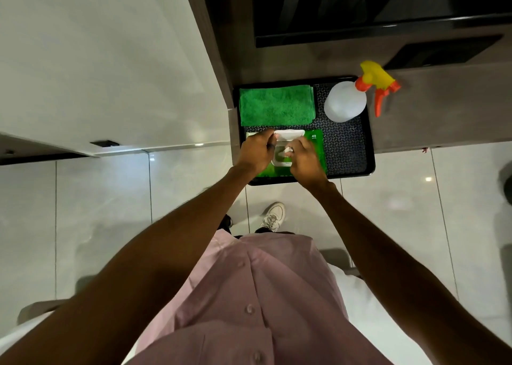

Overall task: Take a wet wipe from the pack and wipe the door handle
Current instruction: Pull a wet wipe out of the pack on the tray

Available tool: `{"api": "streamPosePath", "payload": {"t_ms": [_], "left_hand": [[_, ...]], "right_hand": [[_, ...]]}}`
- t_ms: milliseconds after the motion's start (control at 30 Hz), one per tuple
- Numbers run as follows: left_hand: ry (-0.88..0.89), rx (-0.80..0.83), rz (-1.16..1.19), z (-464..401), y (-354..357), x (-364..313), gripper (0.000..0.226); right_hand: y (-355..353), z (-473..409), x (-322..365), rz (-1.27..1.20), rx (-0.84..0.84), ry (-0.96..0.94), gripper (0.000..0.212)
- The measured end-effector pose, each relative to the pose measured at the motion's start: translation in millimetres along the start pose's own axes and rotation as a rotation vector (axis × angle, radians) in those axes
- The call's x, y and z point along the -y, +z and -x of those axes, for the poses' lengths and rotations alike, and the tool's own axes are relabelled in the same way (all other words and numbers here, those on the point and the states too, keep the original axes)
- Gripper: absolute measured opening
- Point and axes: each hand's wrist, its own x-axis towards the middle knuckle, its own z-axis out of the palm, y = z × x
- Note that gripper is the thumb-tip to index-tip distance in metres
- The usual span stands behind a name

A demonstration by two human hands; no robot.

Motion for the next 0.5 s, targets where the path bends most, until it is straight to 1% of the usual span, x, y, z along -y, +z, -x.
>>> {"api": "streamPosePath", "payload": {"t_ms": [67, 167, 300, 367, 400, 467, 500], "left_hand": [[-0.003, 0.001, -0.01, 0.5, 1.3, 0.2, 0.028], [-0.014, -0.002, -0.023, 2.9, 0.0, 0.3, 0.026], [0.0, 0.005, -0.03, 13.1, 0.3, 0.8, 0.027], [0.048, 0.079, -0.053, 22.2, 1.8, 3.9, 0.035], [0.088, 0.158, -0.078, 27.7, 4.1, 6.2, 0.046], [0.182, 0.319, -0.193, 37.9, 8.3, 16.0, 0.069], [0.239, 0.367, -0.286, 41.5, 10.9, 20.3, 0.074]], "right_hand": [[3.1, 4.6, -0.6, -0.094, -0.085, 0.04, 0.019], [1.5, 9.1, -2.9, -0.339, -0.245, 0.185, 0.016], [-6.3, 8.9, -9.9, -0.862, -0.424, 0.46, 0.012], [-6.4, 7.4, -14.7, -1.114, -0.511, 0.64, 0.009], [-7.0, 8.1, -17.9, -1.208, -0.531, 0.704, 0.009], [-6.3, 6.0, -21.3, -1.257, -0.507, 0.751, 0.008], [-6.6, 4.9, -22.1, -1.242, -0.487, 0.752, 0.008]]}}
